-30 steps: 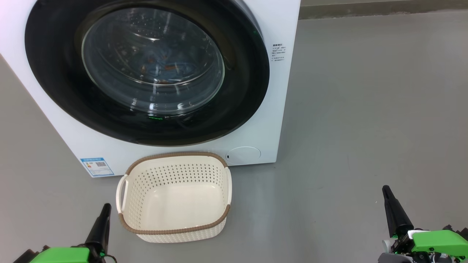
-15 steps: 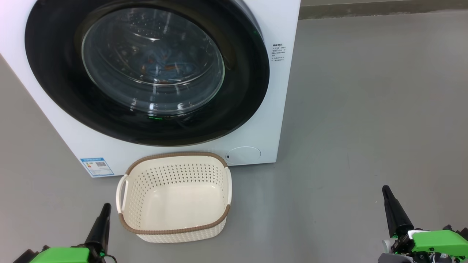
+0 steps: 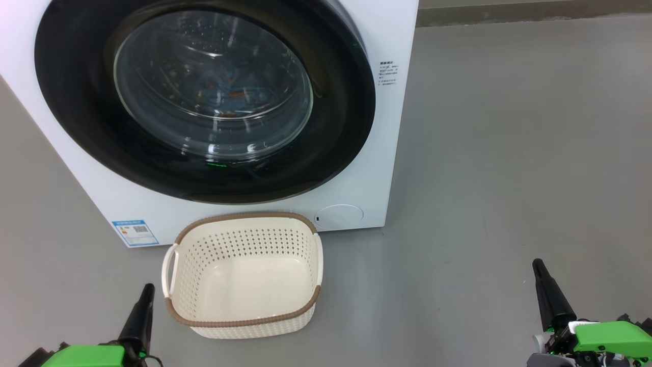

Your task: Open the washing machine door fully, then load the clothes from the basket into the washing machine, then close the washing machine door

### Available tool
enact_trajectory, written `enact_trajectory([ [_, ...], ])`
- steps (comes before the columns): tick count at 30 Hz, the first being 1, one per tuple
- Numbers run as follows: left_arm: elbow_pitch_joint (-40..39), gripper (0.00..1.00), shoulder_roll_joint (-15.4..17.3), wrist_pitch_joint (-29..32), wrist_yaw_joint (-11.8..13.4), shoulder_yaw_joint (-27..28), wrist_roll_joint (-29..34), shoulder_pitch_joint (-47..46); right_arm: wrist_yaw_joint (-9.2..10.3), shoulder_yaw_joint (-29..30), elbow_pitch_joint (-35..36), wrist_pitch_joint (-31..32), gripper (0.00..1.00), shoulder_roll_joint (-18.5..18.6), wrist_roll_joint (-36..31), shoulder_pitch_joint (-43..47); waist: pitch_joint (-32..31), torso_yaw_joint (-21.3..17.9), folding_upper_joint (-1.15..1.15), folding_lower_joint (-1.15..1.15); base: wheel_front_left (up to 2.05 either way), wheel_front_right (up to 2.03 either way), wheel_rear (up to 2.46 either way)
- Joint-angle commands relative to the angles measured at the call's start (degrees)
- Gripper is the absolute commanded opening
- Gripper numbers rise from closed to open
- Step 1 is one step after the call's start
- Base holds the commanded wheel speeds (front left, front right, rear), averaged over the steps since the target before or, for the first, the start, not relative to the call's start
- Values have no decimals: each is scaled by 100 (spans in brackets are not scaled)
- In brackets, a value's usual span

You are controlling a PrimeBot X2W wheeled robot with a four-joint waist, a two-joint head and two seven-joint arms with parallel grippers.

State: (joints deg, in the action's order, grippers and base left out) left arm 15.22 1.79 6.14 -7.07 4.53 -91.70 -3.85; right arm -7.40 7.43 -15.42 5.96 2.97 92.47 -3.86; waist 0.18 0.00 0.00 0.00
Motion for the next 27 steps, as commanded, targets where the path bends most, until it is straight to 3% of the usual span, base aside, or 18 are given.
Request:
enact_trajectory([
  [1, -117, 0, 109, 34, -42, 197, -48, -234, -9, -121, 141, 29, 0, 15, -6, -230, 0, 0, 0, 0, 0, 0, 0],
  [27, -117, 0, 109, 34, -42, 197, -48, -234, -9, -109, 141, 38, 0, 7, -16, -231, 0, 0, 0, 0, 0, 0, 0],
])
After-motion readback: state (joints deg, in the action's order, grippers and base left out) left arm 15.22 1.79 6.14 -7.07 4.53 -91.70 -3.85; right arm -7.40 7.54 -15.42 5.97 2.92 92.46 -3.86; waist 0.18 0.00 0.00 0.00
